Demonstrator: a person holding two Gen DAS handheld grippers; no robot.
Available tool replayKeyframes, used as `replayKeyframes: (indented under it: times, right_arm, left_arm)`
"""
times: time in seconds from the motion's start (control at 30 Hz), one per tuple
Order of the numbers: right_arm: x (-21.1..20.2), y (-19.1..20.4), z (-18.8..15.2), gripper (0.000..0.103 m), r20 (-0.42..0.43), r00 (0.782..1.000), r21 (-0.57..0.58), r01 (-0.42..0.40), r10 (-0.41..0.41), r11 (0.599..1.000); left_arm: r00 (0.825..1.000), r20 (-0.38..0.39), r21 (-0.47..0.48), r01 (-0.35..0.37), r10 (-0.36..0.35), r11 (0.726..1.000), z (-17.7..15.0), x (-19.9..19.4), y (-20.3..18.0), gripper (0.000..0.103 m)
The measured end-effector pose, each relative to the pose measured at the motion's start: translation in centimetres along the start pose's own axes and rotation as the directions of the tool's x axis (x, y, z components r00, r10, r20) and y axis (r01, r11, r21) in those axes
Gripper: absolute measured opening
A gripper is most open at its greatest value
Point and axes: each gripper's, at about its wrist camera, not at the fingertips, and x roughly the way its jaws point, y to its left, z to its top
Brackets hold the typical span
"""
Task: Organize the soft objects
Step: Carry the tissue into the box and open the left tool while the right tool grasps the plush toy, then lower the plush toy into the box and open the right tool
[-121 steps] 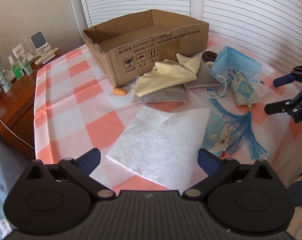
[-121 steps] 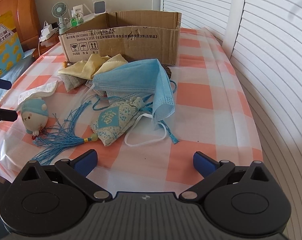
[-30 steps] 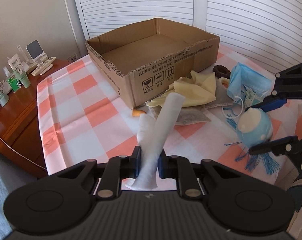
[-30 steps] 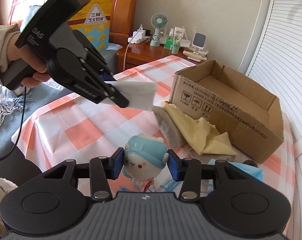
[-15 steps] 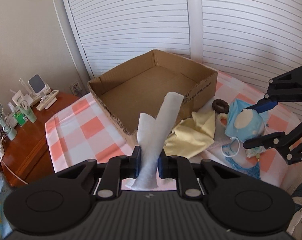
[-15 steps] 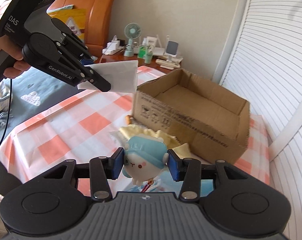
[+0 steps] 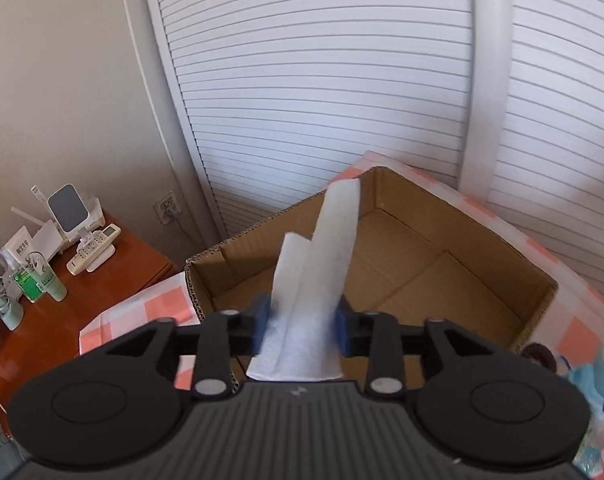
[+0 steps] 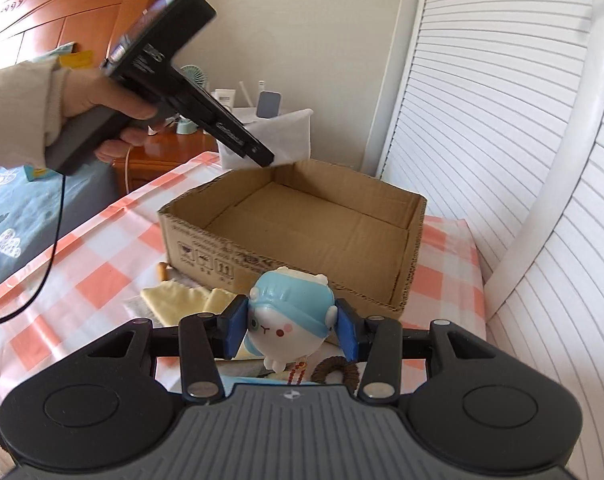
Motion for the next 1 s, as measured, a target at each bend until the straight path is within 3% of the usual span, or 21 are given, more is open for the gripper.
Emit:
replayKeyframes:
  times: [0.07,0.23,0.3,0.47,0.67,0.83,1.0]
  right_arm:
    - [0.2,-0.5,0.1,0.051,-0.002,1.000,0.014,0.006,-0.006,1.000]
    - [0.2,-0.9,0.1,0.051,-0.008,1.000,0.022,0.018,-0.018,1.000]
    - [0.4,-0.9,0.1,0.051,-0.015,1.000,0.023,0.025,-0.024,0.999]
    - [0.5,-0.5,0.3,0.051,-0.027,0.999,0.024,0.028,-0.027,0.999]
    - [0.4,-0.5,0.9,0.051,-0.038,0.999,0.053,0.029,-0.027,0.998]
    - [0.4,-0.6,1.7,0.051,-0.049,0.998,0.053,0.035,-0.032,0.998]
    - [0.8,-1.2,2.6,0.051,-0.047,0.998,0.055,0.035,-0.033,0.998]
  left_arm:
    - [1.000,-0.003,-0.043,-0.016,0.016,0.999,0.5,1.9,0.8,0.085]
    - [0.999,-0.004,-0.110,-0.050,0.050,0.993,-0.3,2.9,1.7,0.086]
    - [0.999,-0.006,-0.111,-0.050,0.050,0.993,-0.6,2.3,1.7,0.094]
    - [0.997,0.017,-0.103,-0.076,0.078,0.992,-2.0,-0.7,0.9,0.099]
    - [0.995,0.050,-0.159,-0.074,0.083,0.984,-5.0,-5.0,-0.7,0.103]
    - [0.991,-0.010,-0.184,-0.134,0.135,0.974,-8.1,-7.0,-3.0,0.103]
    - [0.982,-0.006,-0.173,-0.185,0.186,0.967,-10.3,-8.6,-5.2,0.103]
